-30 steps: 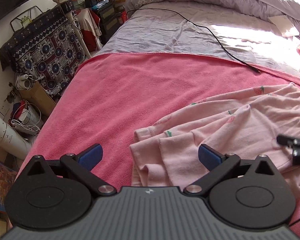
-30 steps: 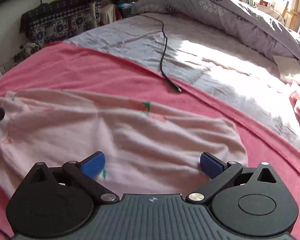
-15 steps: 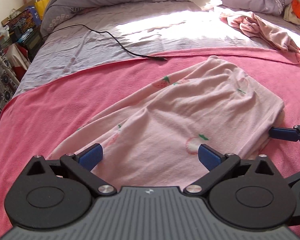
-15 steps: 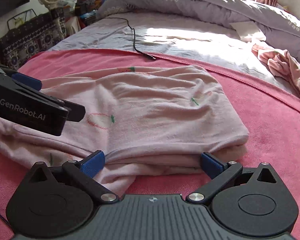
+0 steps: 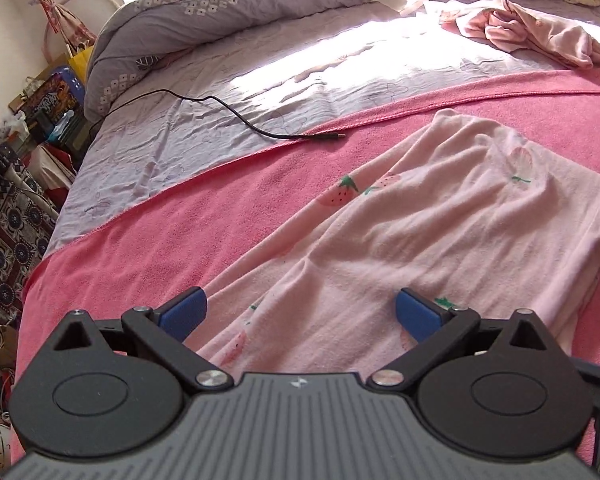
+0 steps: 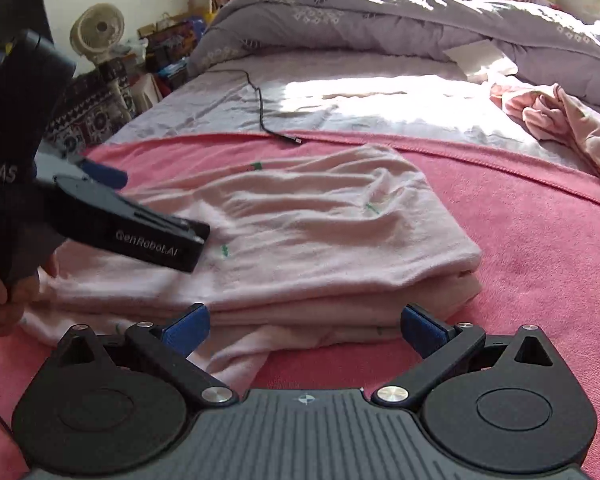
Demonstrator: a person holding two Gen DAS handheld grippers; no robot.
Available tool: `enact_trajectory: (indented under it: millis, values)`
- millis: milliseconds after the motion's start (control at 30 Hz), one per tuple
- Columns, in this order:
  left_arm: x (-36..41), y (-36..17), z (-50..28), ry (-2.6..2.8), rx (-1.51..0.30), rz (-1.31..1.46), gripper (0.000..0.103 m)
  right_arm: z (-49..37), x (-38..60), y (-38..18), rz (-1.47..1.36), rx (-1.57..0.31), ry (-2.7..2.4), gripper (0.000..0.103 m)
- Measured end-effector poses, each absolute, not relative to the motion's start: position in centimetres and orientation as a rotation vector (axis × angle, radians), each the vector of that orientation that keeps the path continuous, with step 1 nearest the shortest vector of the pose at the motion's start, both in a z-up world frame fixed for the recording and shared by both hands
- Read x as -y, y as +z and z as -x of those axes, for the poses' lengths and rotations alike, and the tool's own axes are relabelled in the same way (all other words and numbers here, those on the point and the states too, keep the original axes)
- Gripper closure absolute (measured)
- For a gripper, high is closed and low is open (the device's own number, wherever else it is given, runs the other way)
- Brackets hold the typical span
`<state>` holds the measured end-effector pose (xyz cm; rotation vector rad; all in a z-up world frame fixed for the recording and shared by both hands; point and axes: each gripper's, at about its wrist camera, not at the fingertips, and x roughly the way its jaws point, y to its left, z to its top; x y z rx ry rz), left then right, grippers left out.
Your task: Fold clothes
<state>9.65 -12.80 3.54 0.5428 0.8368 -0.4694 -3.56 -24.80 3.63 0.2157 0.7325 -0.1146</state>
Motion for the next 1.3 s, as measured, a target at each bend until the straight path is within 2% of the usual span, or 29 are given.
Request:
enact_trajectory:
  millis: [167, 200, 533, 1300]
  values:
    - [11.8, 3.0, -10.5, -0.437, -0.911, -0.496, 0.000, 1.5, 22.8, 1.4, -0.067, -0.793, -0.032, 0.000]
    - [11.8, 2.9, -10.8, -0.429, -0.926, -0.488, 0.000, 2.1, 22.6, 0.8, -0.054, -0.746, -0.026, 0.000]
    - [13.2, 2.3, -13.9, -0.298, -0.875, -0.496, 0.000, 2.8, 22.3, 0.4, -0.042, -0.706, -0.023, 0.000]
    - [13.3, 0.8, -19.6, -0.128, -0.954, -0.311, 0.000, 3.0, 22.6, 0.3, -0.042, -0.698, -0.018, 0.000]
